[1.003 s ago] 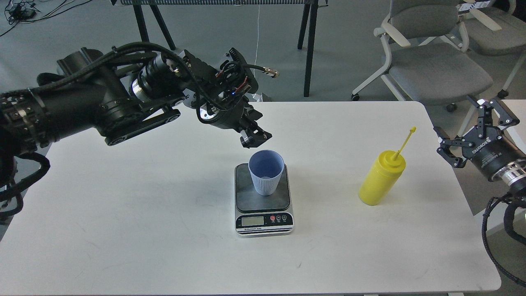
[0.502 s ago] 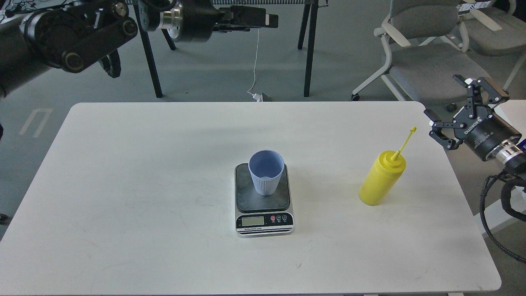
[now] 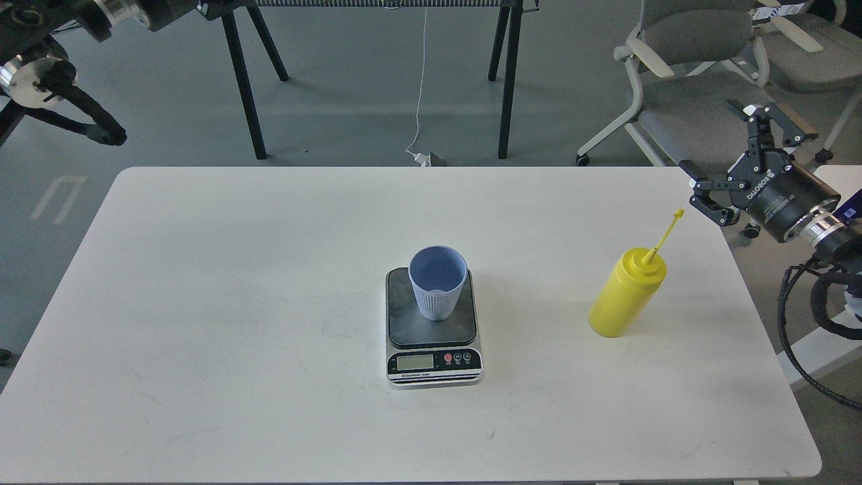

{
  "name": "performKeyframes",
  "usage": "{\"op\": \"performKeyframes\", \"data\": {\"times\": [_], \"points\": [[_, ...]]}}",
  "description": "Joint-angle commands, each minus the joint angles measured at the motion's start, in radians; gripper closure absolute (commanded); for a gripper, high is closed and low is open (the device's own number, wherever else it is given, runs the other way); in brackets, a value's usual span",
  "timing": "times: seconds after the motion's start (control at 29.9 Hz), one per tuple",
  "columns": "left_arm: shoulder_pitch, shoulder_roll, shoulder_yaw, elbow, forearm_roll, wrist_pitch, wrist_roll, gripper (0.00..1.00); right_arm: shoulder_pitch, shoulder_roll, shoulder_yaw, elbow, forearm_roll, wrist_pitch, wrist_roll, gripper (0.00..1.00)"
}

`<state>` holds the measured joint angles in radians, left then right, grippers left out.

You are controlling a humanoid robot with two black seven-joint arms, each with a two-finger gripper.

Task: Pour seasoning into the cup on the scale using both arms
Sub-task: 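Withdraw the left gripper upward and move the right gripper back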

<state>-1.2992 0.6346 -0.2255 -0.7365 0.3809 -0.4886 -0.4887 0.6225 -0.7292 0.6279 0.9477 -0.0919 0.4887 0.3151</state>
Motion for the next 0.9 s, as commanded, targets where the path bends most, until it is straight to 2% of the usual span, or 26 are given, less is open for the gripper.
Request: {"op": "performKeyframes", "data": {"times": [0.0,0.23,0.43,0.57,0.7,0.87], "points": [[0.082,0.002,-0.083,0.005,-0.028,0.000,0.000,0.01,-0.006,0.004,0.001,0.000,0.001,0.000,0.002,0.01],[0.231,0.005,-0.195,0.068,-0.079,0.000,0.000,0.01,0.006,0.024,0.000,0.017,0.000,0.000,0.001,0.01],[0.264,0.022,-0.203,0.066,-0.082,0.000,0.000,0.01,0.091,0.030,-0.051,0.083,0.009,0.000,0.009,0.01],[0.267,0.019,-0.203,0.066,-0.082,0.000,0.000,0.01,0.145,-0.031,-0.047,0.131,0.046,0.000,0.018,0.01],[0.279,0.007,-0.203,0.065,-0.082,0.000,0.000,0.01,0.132,-0.156,0.027,0.193,0.349,0.000,0.012,0.01],[0.294,0.004,-0.203,0.058,-0.080,0.000,0.000,0.01,0.085,-0.257,0.033,0.194,0.757,0.000,0.009,0.01]]}}
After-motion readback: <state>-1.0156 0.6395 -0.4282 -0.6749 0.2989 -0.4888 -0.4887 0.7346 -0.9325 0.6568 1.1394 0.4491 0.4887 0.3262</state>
